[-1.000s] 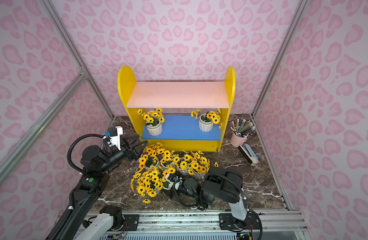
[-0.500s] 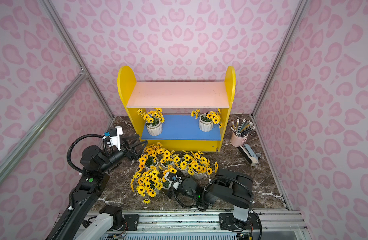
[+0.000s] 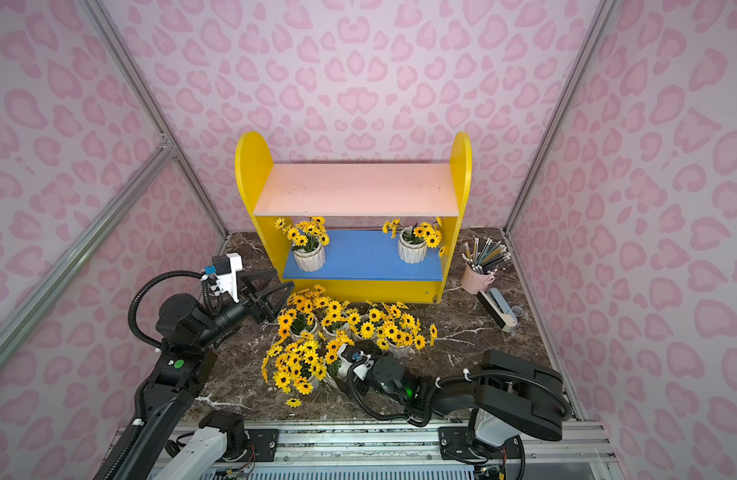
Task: Take the sunflower pots off the shelves
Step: Place the sunflower pot at the center of the board, then pick up the sunflower pot from the shelf.
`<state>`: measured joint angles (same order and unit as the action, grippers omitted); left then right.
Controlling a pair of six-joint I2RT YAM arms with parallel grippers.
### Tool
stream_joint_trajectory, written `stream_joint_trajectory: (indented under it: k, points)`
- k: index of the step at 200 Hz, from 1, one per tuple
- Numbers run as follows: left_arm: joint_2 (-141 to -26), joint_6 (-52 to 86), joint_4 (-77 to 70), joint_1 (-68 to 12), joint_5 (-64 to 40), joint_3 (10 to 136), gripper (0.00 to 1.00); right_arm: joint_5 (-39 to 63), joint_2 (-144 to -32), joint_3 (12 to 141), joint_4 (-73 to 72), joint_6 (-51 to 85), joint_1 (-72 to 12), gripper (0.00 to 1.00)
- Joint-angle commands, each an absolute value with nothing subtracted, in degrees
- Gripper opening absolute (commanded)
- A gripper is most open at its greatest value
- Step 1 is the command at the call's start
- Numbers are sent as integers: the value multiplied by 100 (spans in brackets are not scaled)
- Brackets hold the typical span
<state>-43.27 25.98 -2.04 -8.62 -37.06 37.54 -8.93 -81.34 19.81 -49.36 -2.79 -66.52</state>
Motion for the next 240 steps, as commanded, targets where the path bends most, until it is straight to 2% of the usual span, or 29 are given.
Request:
stream_joint_trajectory:
  k: [1, 47, 58, 66, 85, 110, 125, 138, 183, 240]
  points:
    - [-4298, 2549, -243, -852, -3678, 3799, 96, -1011, -7541, 1948, -3964, -306, -6721, 99]
    - [-4218, 2532, -233, -849, -3678, 3814, 96, -1136, -5998, 2068, -2625, -413, -6855, 99]
    - [-4186, 2514, -201, -853, -3588, 3817, 96, -1205, -5758, 2233, -2387, -513, -6838, 94]
    - [-4147, 2497, -134, -853, -3420, 3834, 96, -1401, -5637, 2329, -2402, -514, -6833, 90]
    - [-4053, 2470, -13, -850, -3010, 3830, 96, -1292, -5649, 2607, -2919, -584, -6448, 89]
    - [-3928, 2435, 323, -835, -2080, 3893, 96, -312, -6493, 3679, -2922, -265, -5445, 89]
    - [-3852, 2452, 441, -802, -1604, 3874, 96, -160, -7226, 4352, -2949, -453, -5209, 96]
    - [-3850, 2460, 550, -759, -1384, 3893, 96, -64, -7853, 4914, -3009, -707, -5110, 98]
    - [-3876, 2470, 530, -654, -1449, 3867, 96, 644, -9711, 6414, -3503, -549, -4457, 98]
    - [-3868, 2477, 506, -587, -1493, 3842, 96, 1378, -11109, 7597, -3917, -348, -4125, 98]
